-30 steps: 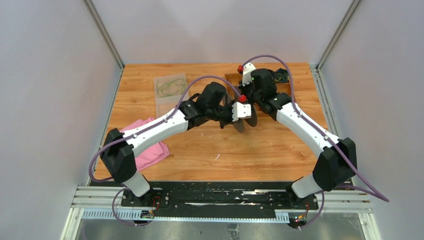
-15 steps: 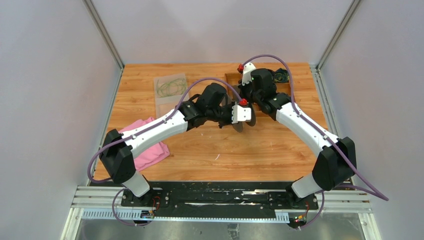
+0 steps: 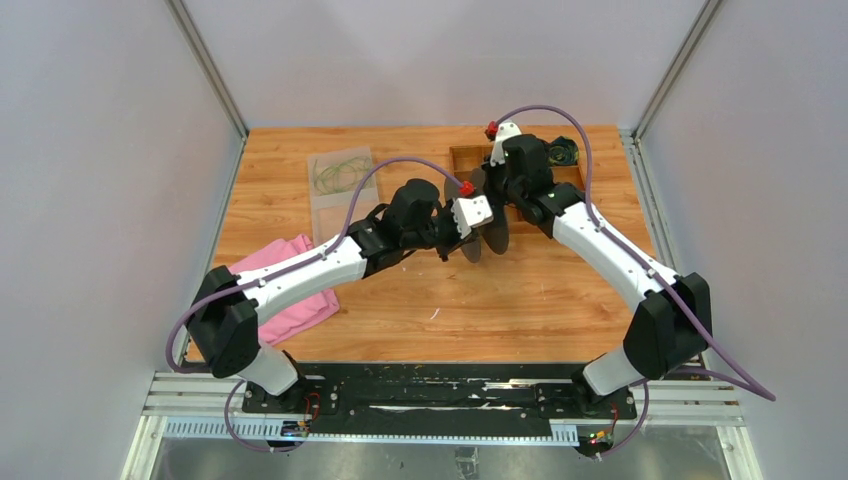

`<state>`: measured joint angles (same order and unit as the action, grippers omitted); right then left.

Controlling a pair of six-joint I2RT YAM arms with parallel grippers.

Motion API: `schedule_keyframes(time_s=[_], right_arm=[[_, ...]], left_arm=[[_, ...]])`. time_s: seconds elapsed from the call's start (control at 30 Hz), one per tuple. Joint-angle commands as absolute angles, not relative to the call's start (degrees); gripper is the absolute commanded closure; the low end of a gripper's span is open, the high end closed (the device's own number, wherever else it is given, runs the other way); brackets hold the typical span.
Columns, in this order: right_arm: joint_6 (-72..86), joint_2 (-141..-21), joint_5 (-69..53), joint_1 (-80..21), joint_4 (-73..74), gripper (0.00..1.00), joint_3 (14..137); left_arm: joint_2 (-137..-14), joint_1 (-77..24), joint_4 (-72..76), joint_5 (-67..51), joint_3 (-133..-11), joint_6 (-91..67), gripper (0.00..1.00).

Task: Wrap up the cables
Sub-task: Wrap the cable around the cable reel.

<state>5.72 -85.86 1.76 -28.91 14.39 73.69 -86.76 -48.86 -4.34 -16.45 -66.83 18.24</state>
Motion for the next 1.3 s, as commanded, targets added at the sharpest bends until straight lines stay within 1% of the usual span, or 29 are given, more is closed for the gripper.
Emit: schedule_keyframes(time_s=[0.0, 0.2, 0.4, 0.73, 0.9, 1.0, 1.13, 1.27], right_arm=[[9.4, -85.9, -0.9, -29.0, 18.5, 0.99, 76.0], [8.4, -85.2, -0.1, -29.1, 18.0, 0.99, 75.1], [5.6, -85.4, 5.4, -29.2, 17.6, 0.99, 74.5], [-0.1, -84.4, 11.6, -31.4, 15.6, 0.99, 72.9], [-3.9, -82.7, 13.2, -33.5, 13.6, 0.99, 71.2], [-4.8, -82.1, 13.1, -33.4, 13.3, 0.99, 70.9], [-5.1, -81.0, 11.7, -33.5, 13.4, 0.99, 70.8], [-5.2, -80.8, 11.7, -33.4, 13.4, 0.99, 70.7]], left_arm=[[-88.2, -47.7, 0.5, -9.2, -67.4, 11.7, 1.00], [-88.4, -47.7, -0.8, -8.7, -68.8, 10.1, 1.00], [-88.3, -47.6, -8.1, -11.8, -74.4, 9.4, 0.99], [-89.8, -45.1, -12.4, -23.9, -79.4, -0.8, 1.00], [-93.0, -43.2, -15.6, -28.9, -82.4, -5.0, 1.00], [-94.2, -42.6, -16.2, -31.3, -82.1, -5.6, 1.00], [-93.3, -42.5, -13.7, -30.0, -79.0, -5.1, 1.00], [-91.9, -42.4, -11.2, -30.0, -76.6, -4.9, 0.92]])
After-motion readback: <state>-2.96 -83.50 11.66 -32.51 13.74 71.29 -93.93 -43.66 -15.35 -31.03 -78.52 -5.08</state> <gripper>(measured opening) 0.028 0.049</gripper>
